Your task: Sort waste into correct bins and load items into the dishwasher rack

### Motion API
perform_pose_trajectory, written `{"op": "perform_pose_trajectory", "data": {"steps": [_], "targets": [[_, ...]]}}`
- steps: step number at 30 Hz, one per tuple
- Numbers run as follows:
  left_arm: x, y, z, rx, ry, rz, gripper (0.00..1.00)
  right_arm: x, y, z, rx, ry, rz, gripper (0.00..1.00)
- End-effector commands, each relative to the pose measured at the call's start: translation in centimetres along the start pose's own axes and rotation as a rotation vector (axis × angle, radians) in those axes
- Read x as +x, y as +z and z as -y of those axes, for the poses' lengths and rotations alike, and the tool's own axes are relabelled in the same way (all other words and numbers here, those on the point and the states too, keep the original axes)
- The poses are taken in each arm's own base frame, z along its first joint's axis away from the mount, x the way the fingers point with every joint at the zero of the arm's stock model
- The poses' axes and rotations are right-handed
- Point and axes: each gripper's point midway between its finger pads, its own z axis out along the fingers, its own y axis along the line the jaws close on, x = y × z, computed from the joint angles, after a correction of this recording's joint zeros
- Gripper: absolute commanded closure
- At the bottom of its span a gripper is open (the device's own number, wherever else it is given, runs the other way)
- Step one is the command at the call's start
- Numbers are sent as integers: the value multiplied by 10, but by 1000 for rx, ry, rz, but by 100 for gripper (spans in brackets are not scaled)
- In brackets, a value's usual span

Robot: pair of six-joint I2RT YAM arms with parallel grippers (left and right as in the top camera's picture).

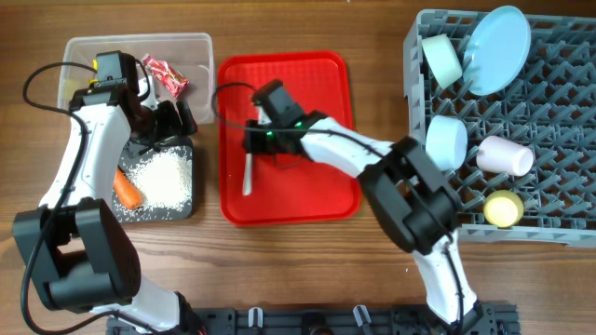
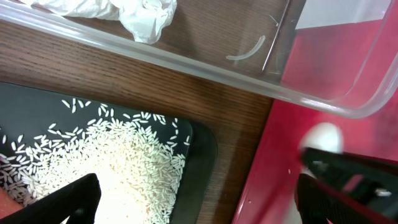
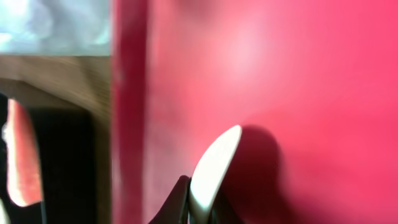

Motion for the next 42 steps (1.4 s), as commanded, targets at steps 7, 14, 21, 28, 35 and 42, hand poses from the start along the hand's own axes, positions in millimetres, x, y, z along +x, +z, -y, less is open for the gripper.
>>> {"op": "perform_pose_trajectory", "data": {"steps": [7, 14, 21, 28, 35, 42], "targets": [[3, 1, -3, -10, -2, -4, 0, -93, -230, 11, 39, -21, 351, 96], [3, 1, -3, -10, -2, -4, 0, -77, -418, 136, 320, 327, 617, 96], [3, 1, -3, -10, -2, -4, 0, 5, -506, 277, 552, 810, 666, 96], [3, 1, -3, -10, -2, -4, 0, 80, -545, 362, 636, 1124, 733, 96], [3, 1, -3, -10, -2, -4, 0, 139, -551, 404, 856, 1264, 702, 96], [3, 1, -3, -10, -2, -4, 0, 158, -530, 433, 962, 1217, 672, 96]]}}
